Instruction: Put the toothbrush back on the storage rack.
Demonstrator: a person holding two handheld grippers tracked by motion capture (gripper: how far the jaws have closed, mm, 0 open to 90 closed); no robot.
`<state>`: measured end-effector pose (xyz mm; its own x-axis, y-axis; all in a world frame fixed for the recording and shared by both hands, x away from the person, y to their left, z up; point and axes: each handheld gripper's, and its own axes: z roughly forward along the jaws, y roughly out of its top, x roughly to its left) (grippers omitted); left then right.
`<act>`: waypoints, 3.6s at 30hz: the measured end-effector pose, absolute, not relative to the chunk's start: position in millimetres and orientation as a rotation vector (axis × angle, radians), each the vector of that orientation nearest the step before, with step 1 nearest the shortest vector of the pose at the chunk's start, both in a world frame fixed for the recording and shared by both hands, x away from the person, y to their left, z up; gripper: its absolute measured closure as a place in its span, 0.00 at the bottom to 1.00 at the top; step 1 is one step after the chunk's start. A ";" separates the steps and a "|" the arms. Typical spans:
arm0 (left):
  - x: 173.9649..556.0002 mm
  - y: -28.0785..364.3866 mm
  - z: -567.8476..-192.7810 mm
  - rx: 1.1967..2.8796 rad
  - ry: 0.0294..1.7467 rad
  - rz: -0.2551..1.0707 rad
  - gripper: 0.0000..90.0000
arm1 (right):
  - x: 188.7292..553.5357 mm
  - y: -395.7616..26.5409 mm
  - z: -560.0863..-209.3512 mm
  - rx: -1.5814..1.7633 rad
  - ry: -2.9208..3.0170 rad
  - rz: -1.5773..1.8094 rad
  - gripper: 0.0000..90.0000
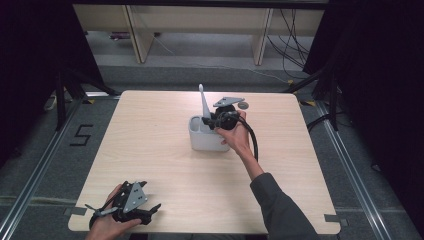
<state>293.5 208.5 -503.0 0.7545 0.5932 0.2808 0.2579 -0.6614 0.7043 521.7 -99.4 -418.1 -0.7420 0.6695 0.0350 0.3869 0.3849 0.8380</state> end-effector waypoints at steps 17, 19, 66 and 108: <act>294.0 208.7 -502.6 2.292 0.619 0.667 0.17 | 521.6 -99.5 -427.7 0.919 2.377 1.262 0.74; 294.0 208.6 -502.6 2.293 0.619 0.666 0.17 | 520.6 -98.6 -428.9 0.946 2.362 1.264 0.74; 294.2 207.5 -504.1 2.276 0.631 0.669 0.17 | 500.2 -117.1 -414.5 0.920 2.304 1.358 0.40; 293.0 208.4 -501.5 2.303 0.605 0.670 0.17 | 445.5 -152.6 -408.5 0.847 2.306 1.349 0.34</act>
<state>293.0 208.4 -501.5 0.7623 0.5740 0.2990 0.2384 -0.6786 0.6948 445.5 -152.6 -408.5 -0.7657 0.6432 0.0088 0.3228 0.3724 0.8701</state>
